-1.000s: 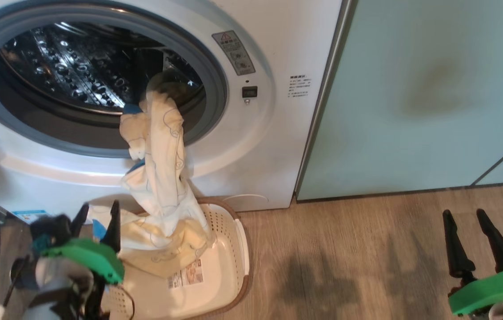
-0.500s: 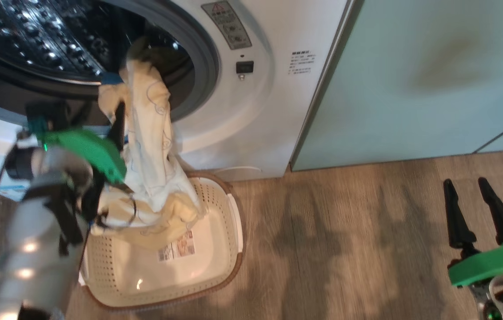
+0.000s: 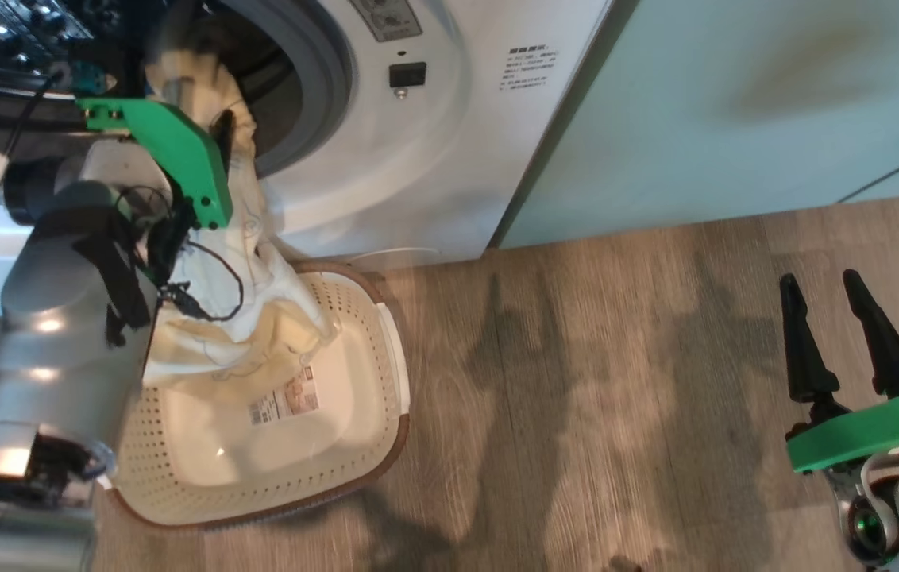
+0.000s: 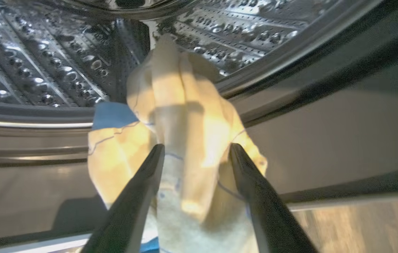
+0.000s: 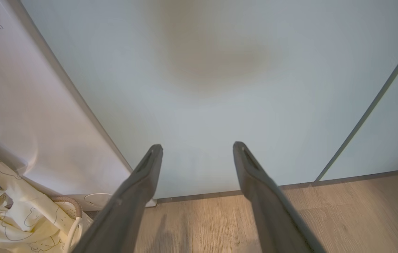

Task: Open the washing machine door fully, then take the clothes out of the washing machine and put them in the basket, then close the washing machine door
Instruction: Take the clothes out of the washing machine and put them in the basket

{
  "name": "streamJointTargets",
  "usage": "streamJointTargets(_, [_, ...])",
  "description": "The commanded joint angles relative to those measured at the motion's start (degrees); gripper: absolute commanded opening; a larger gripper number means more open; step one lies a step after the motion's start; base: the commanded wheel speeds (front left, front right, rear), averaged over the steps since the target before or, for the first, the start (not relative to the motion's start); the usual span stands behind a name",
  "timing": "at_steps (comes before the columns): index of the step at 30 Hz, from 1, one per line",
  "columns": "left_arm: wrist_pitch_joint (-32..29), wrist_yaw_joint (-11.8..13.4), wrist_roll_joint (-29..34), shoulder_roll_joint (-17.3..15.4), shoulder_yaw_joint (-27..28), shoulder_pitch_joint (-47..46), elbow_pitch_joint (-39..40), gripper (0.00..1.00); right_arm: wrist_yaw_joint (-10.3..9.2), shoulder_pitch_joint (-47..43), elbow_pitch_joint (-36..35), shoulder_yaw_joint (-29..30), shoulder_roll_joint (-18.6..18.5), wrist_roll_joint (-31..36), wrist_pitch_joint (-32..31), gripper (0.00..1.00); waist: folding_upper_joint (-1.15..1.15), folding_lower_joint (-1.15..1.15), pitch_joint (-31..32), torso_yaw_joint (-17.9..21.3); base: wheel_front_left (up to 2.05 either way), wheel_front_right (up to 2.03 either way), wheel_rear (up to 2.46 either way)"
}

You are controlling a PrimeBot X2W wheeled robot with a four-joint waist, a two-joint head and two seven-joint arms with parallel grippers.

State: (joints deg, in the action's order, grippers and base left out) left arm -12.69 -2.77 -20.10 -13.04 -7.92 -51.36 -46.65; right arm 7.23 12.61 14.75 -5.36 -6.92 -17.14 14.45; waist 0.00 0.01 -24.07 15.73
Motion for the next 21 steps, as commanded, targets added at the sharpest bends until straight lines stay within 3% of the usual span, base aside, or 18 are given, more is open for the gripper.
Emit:
streamJointTargets(1, [-0.41, 0.45, 0.63, -2.46, 1.1, -2.7, 1.06, 1.0, 0.25, 1.2, -1.75, -0.77, -0.33, -0.18, 0.55, 1.0, 0.0, -0.01, -0.84, 0.44, 0.0, 0.0, 0.0])
streamJointTargets(7, [-5.12, 4.96, 3.1, -3.68, -0.49, -6.14, -4.9, 1.0, 0.25, 2.36, -1.87, -0.68, 0.05, -0.24, 0.55, 1.0, 0.0, -0.01, -2.92, 0.79, 0.0, 0.0, 0.0])
streamJointTargets(11, [-7.11, 6.37, 3.2, -4.14, -0.62, -7.06, -7.92, 1.0, 0.25, 2.82, -1.91, -0.74, 0.15, -0.24, 0.55, 1.0, 0.0, -0.01, -3.65, 0.81, 0.0, 0.0, 0.0])
streamJointTargets(18, [-8.97, 3.71, 0.45, -2.88, 0.0, -7.4, -11.57, 1.0, 0.25, 3.56, -1.85, -0.91, 0.12, -0.38, 0.55, 1.0, 0.0, -0.01, -4.48, 0.65, 0.0, 0.0, 0.0])
streamJointTargets(19, [-8.95, 3.03, 0.06, -2.6, 0.01, -7.4, -11.89, 0.86, 0.25, 3.61, -1.8, -0.93, 0.1, -0.38, 0.55, 1.0, 0.0, -0.01, -4.51, 0.62, 0.0, 0.0, 0.0])
streamJointTargets(20, [-8.78, 2.39, -0.24, -2.34, -0.03, -7.38, -12.13, 0.59, 0.25, 3.67, -1.73, -0.94, 0.07, -0.39, 0.55, 1.0, 0.0, -0.01, -4.49, 0.61, 0.0, 0.0, 0.0])
streamJointTargets(21, [-8.5, 1.83, -0.48, -2.12, -0.1, -7.36, -12.34, 0.39, 0.25, 3.71, -1.64, -0.95, 0.03, -0.4, 0.55, 1.0, 0.0, -0.01, -4.42, 0.59, 0.0, 0.0, 0.0])
